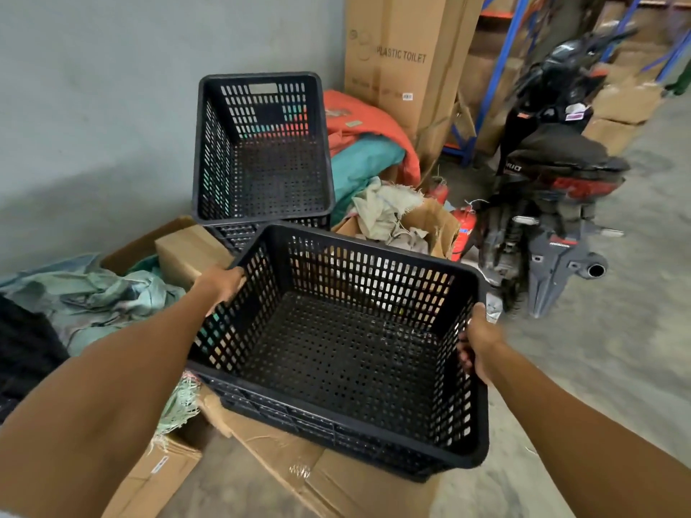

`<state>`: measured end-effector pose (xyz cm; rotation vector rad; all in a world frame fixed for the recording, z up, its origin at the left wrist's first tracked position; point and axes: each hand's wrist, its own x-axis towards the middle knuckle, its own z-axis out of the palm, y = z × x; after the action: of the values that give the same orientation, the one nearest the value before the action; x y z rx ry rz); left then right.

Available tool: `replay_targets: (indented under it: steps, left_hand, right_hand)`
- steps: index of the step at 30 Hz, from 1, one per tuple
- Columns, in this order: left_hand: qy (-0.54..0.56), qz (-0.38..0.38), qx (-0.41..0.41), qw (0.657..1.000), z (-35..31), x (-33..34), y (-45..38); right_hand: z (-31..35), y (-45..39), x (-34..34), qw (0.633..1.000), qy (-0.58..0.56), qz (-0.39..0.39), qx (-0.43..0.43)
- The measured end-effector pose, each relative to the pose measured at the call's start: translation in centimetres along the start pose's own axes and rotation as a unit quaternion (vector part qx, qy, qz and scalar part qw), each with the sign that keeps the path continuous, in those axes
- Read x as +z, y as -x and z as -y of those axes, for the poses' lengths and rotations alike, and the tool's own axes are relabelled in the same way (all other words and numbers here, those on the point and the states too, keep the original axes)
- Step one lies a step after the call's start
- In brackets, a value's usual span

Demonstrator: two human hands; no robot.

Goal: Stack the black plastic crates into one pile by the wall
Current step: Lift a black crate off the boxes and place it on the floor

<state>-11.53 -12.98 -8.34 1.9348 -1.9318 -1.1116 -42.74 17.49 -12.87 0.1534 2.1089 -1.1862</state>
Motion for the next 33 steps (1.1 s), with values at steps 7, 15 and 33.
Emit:
replay_targets:
  steps: [7, 15, 33]
  left_hand:
    - [0.080, 0.018, -0.021, 0.996, 5.7, -4.0, 2.4]
    - [0.289, 0.040, -0.056, 0.955, 15.0, -12.3, 11.5]
    - [0.378, -0.119, -0.237, 0.887, 52.5, -23.4, 43.3]
  right_hand:
    - [0.7, 1.4, 1.1, 0.998, 0.027, 0.007, -0.059]
    - [3.7, 10.6, 6.4, 0.982, 0.079, 0.094, -0.141]
    - [-15.1, 38.6, 22.5, 0.893, 0.301, 0.237, -0.236]
